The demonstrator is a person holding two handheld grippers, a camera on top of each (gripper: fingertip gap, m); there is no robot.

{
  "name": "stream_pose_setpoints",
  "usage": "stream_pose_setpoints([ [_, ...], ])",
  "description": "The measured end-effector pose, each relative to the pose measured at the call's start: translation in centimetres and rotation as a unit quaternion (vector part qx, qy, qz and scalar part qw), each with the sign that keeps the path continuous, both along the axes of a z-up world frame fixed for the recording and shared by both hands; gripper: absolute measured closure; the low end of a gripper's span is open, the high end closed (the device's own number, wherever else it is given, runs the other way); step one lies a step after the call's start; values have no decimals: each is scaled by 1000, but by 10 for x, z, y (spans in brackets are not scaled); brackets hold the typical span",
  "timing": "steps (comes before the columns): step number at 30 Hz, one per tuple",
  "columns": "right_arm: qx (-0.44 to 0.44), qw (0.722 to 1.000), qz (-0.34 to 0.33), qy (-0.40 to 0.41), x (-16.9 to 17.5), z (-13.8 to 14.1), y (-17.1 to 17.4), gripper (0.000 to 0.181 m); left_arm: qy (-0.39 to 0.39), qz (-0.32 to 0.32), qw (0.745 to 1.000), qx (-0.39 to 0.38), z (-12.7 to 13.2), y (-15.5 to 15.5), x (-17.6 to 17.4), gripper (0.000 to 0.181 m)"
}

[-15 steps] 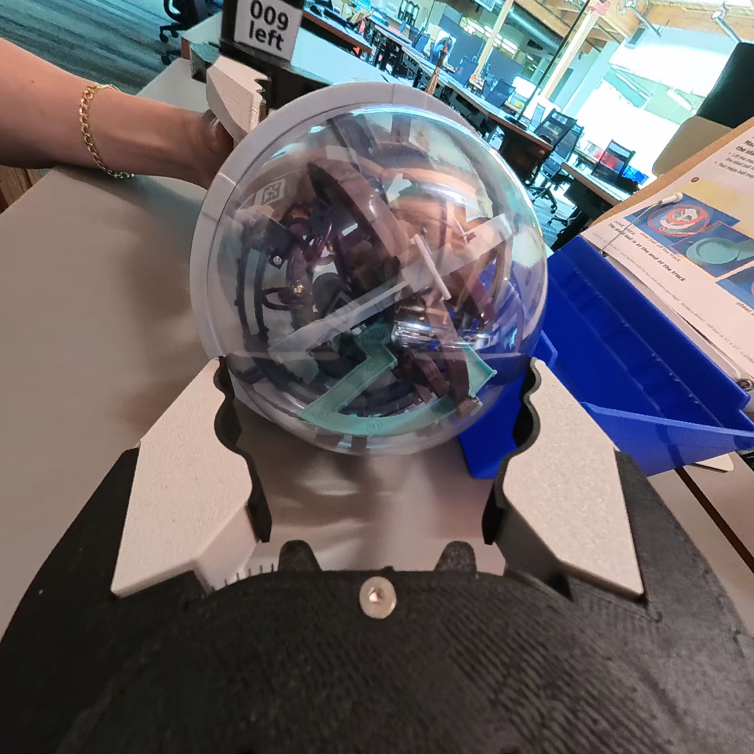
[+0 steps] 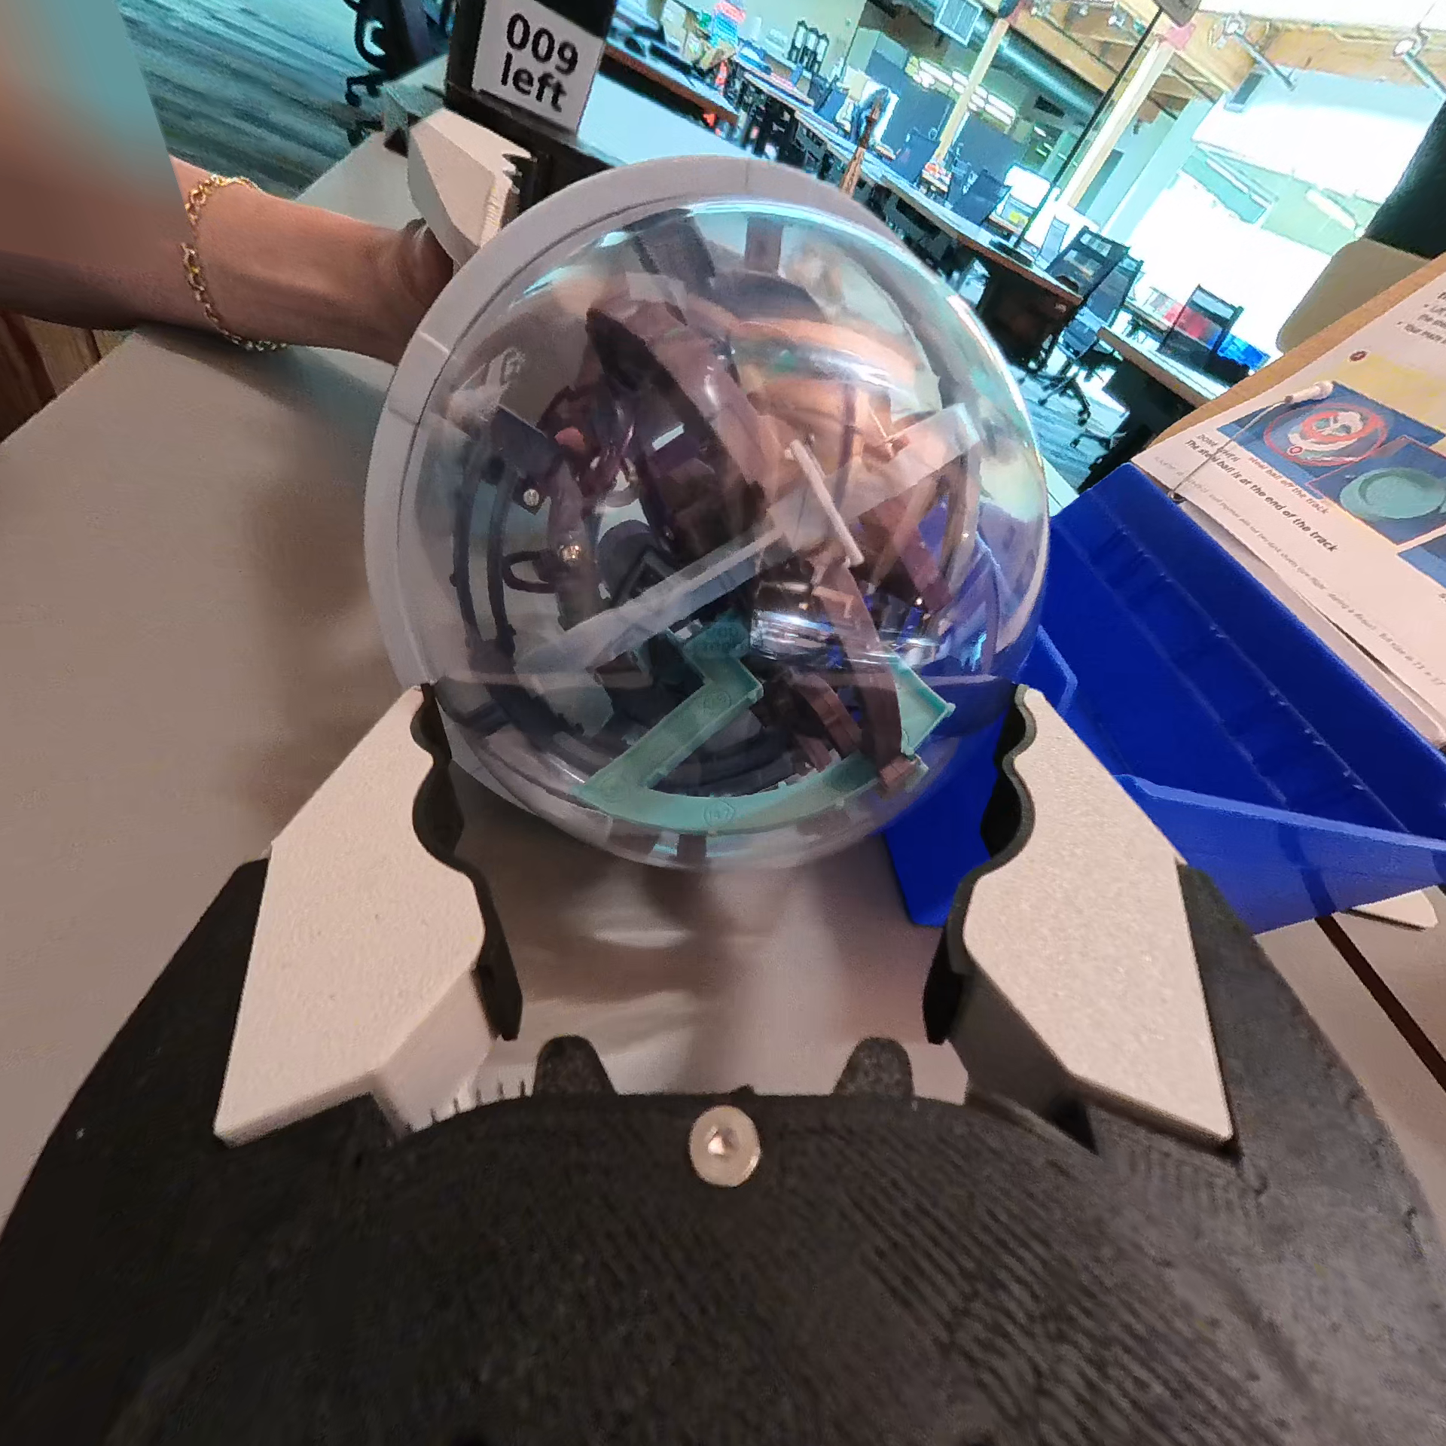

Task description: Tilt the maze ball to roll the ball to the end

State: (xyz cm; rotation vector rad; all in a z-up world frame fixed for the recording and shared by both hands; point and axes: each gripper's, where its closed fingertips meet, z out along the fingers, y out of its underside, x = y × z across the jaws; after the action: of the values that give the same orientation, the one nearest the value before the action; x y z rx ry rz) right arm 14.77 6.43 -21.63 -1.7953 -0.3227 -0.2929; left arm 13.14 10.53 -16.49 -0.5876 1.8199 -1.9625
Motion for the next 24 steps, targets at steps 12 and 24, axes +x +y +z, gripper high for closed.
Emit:
stream_pose_setpoints([
  [12, -6, 1000, 7, -12, -2, -1, -3, 46, -19, -4, 1000, 12, 1, -2, -5, 77],
  [24, 9, 1000, -15, 18, -7, 0, 10, 46, -24, -7, 999, -21, 10, 9, -5, 85],
])
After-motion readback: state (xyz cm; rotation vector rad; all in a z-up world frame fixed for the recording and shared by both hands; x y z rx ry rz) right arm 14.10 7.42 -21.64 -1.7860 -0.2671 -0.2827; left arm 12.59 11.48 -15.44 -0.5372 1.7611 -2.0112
